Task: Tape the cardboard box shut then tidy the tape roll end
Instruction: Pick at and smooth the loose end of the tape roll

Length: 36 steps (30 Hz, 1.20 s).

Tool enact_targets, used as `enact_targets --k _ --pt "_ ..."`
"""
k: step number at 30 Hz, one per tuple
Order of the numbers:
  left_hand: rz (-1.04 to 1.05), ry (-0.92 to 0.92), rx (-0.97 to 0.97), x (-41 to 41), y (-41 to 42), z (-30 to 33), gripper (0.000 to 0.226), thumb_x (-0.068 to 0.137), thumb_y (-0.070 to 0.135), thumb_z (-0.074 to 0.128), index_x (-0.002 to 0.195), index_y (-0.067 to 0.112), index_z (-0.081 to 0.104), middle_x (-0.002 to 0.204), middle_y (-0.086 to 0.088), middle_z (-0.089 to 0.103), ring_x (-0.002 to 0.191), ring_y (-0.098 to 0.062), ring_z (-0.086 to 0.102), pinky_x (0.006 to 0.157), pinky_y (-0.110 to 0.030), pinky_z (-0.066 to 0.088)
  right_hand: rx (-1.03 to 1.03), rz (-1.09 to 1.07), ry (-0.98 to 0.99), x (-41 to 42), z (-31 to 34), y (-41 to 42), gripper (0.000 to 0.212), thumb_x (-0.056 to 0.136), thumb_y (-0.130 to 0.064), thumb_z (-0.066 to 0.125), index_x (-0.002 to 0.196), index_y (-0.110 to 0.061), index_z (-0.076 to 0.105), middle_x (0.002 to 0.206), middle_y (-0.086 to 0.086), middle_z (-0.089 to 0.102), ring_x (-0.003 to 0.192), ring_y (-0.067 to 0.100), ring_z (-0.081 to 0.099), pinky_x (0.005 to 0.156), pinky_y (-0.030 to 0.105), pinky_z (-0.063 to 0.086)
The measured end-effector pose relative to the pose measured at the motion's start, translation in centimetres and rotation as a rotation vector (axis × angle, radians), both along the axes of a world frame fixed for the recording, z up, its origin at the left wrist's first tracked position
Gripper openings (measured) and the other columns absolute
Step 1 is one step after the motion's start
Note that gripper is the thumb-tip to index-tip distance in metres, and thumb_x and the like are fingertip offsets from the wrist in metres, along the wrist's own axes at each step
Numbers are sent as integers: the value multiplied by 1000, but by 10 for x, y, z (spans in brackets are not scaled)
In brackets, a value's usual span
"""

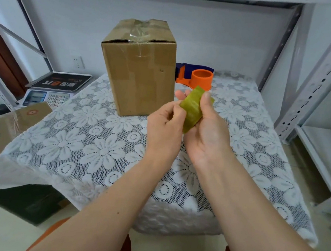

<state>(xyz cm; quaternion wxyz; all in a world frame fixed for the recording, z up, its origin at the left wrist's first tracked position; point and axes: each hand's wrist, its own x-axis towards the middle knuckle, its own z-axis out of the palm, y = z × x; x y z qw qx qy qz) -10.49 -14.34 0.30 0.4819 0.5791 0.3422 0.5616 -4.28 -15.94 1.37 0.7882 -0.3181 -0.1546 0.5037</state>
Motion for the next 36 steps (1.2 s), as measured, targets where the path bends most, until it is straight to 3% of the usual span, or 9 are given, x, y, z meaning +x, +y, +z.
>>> enact_targets --k 3,6,9,11,16,22,28,32,36 --pt "0 -33 -41 1 0 0 33 89 -1 41 72 10 67 58 9 53 55 -1 43 51 -15 38 11 3 -7 -2 0 -1 36 99 -34 40 99 -6 63 96 9 75 96 18 69 98 40 49" --pt "3 -48 -44 0 0 1 43 93 4 42 54 18 53 49 15 42 50 -1 36 47 -14 33 24 6 -11 -4 0 0 36 100 -34 40 99 -7 64 94 7 75 89 16 69 92 37 52" --pt "34 -24 -16 1 1 -2 32 93 5 42 69 0 63 58 5 49 54 -3 39 49 -16 35 25 2 1 -6 -1 0 35 100 -32 40 101 -6 63 94 8 74 88 17 69 93 38 52" --pt "45 -7 -12 1 1 -3 30 94 6 42 76 3 66 61 5 53 57 -3 43 53 -18 38 26 3 3 -6 0 0 35 100 -32 40 102 -5 63 95 8 74 87 17 69 92 38 52" --pt "46 -7 -23 1 1 -3 36 94 6 42 65 19 60 51 17 50 53 2 42 51 -15 37 38 7 -9 -7 -1 0 37 100 -32 39 106 -5 63 99 8 73 90 17 69 92 37 52" --pt "33 -74 -58 2 1 -3 32 93 5 41 71 6 64 61 5 51 59 -5 43 54 -19 38 31 2 -12 -8 -2 0 36 100 -33 40 103 -6 64 98 8 74 93 17 69 93 36 52" --pt "28 -78 -78 2 1 -3 31 90 1 41 77 7 68 66 2 56 59 -2 46 56 -17 41 17 -13 -22 -8 -2 0 36 99 -33 41 106 -5 63 98 8 74 94 18 69 95 38 51" --pt "-20 -119 -76 2 2 -6 34 96 8 44 66 10 60 57 10 48 55 -2 40 54 -17 37 28 -10 -32 -8 -1 -1 35 99 -32 41 103 -5 64 95 7 75 92 17 69 93 36 51" --pt "-107 -81 -18 -1 3 -9 26 99 12 45 92 4 69 66 10 57 59 3 47 59 -12 39 21 -49 -48 -2 2 -2 38 100 -31 40 109 -2 62 96 8 74 86 14 70 85 32 54"
